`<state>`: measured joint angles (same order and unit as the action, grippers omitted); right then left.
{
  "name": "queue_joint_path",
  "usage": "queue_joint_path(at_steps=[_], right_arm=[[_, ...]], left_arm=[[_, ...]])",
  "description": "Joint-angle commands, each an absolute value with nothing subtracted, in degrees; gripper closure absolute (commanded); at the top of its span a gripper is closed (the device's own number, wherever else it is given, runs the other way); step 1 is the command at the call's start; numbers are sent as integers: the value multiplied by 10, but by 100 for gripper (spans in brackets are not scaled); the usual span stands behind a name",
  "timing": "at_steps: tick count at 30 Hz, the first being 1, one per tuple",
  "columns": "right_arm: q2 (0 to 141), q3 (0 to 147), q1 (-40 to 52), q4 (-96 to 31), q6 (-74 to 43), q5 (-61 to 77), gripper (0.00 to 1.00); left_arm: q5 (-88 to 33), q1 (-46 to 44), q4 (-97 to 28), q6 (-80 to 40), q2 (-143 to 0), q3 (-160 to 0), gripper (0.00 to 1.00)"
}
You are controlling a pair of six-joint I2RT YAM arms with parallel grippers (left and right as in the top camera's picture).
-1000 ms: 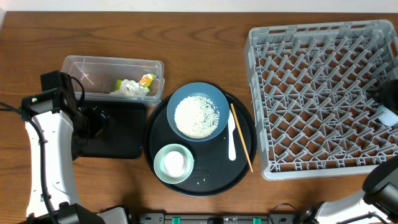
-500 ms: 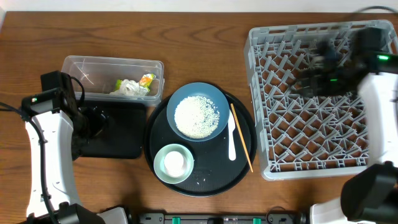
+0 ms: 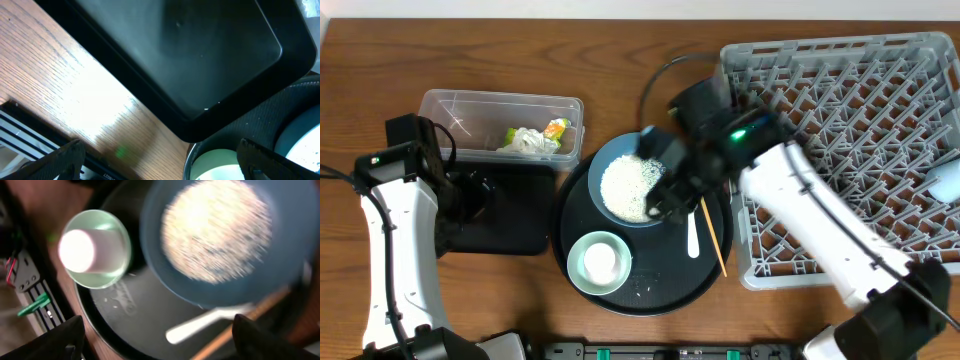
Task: Sort waste into correct bins and load items into the dishwasher rack
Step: 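Reach right gripper to the tray and grasp the pink cup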
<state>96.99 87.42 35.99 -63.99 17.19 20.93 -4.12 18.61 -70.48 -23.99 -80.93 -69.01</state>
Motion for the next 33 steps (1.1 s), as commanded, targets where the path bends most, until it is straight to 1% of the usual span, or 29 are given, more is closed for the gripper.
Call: queue_joint_path(at_steps=[1, 12, 16, 25, 29, 33], right_arm=[[996, 881, 421, -625, 178, 195, 11], [1071, 881, 537, -571, 130, 165, 11], [1093, 881, 564, -560, 110, 140, 11], [1139, 881, 601, -546, 83, 135, 11], [1151, 881, 607, -542, 65, 114, 15], [1152, 881, 607, -542, 56, 103, 24]], left_arm=[[-36, 188, -707, -243, -812, -686, 2], [-36, 188, -709, -243, -812, -686, 2], [-36, 188, -709, -243, -812, -686, 2], [-36, 188, -709, -242, -812, -686, 2], [-36, 188, -709, -240, -812, -686, 2], [-36, 188, -709, -240, -812, -686, 2]])
